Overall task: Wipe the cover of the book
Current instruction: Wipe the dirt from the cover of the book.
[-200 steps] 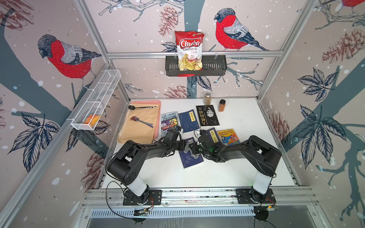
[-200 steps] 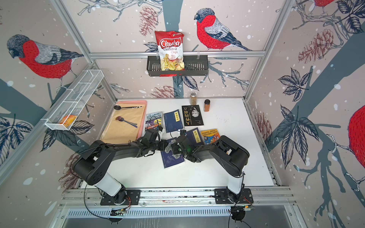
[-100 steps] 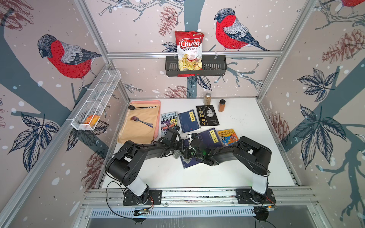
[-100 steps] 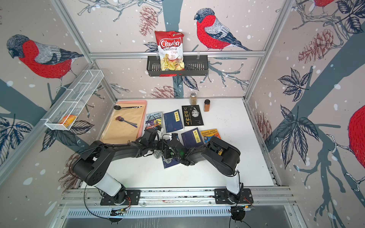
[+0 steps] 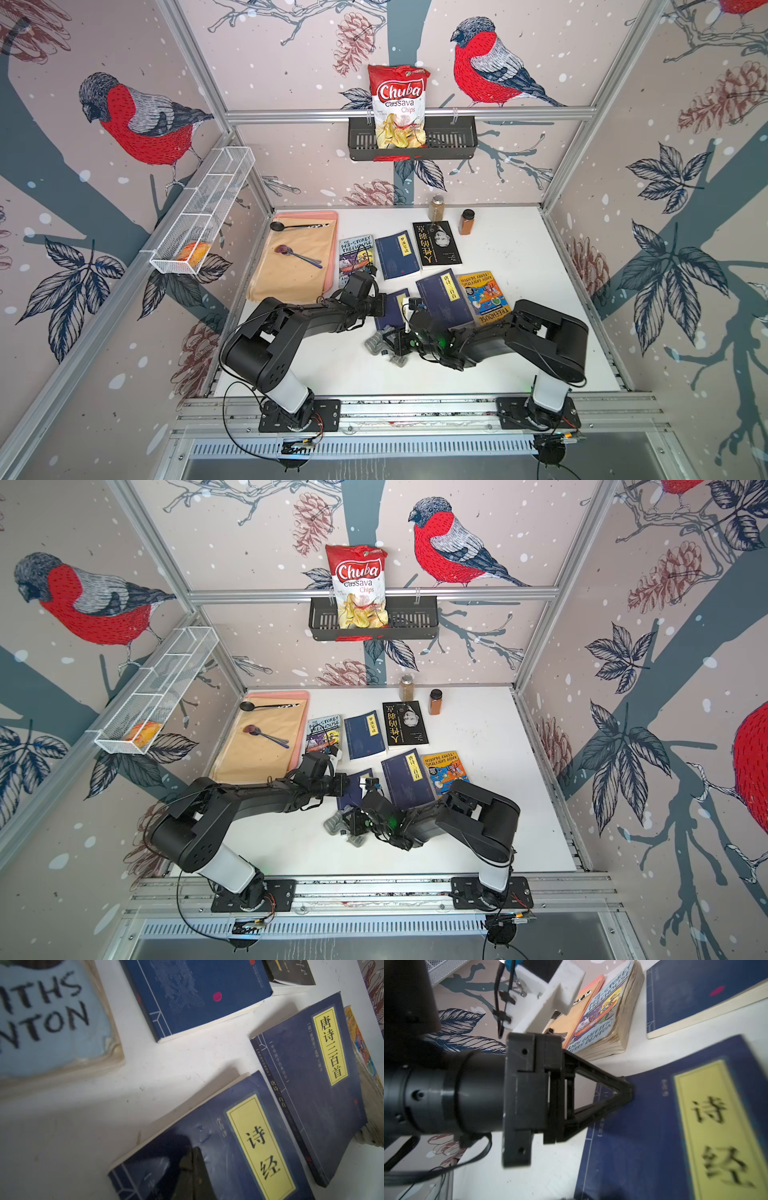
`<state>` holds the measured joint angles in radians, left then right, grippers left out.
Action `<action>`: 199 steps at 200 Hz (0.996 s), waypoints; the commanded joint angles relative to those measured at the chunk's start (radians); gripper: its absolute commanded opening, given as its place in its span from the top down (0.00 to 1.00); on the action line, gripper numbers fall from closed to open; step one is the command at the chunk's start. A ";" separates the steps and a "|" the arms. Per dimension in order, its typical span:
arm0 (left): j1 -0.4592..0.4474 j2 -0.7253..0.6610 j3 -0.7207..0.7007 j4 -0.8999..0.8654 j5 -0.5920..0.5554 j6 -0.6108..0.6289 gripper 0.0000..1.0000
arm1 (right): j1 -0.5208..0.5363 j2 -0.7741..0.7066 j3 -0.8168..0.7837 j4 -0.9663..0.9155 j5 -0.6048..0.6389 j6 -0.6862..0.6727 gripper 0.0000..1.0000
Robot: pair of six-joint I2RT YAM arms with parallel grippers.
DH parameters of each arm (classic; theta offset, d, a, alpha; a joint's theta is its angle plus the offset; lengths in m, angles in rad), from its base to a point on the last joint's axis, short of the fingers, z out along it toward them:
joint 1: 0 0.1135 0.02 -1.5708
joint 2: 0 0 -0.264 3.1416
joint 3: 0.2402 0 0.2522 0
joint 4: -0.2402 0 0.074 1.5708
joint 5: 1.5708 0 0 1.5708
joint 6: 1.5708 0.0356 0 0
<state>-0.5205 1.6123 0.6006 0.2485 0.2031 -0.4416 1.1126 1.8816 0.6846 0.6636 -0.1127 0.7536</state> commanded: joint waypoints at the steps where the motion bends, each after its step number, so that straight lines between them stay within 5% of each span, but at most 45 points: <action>1: 0.010 0.026 -0.014 -0.215 -0.028 0.002 1.00 | -0.044 0.076 0.050 -0.309 0.019 -0.056 0.97; 63: 0.018 0.064 -0.004 -0.189 -0.010 0.007 1.00 | 0.050 -0.009 -0.084 -0.288 0.012 -0.005 0.96; 131: 0.017 -0.084 0.055 -0.250 -0.001 0.025 1.00 | -0.152 0.140 0.067 -0.270 -0.050 -0.109 0.97; 199: 0.001 -0.274 -0.031 -0.266 0.025 -0.008 1.00 | -0.219 0.188 0.179 -0.313 -0.120 -0.175 0.96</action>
<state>-0.5056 1.3663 0.5961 0.0139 0.2062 -0.4408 0.9077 2.0441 0.8673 0.6994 -0.2951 0.6231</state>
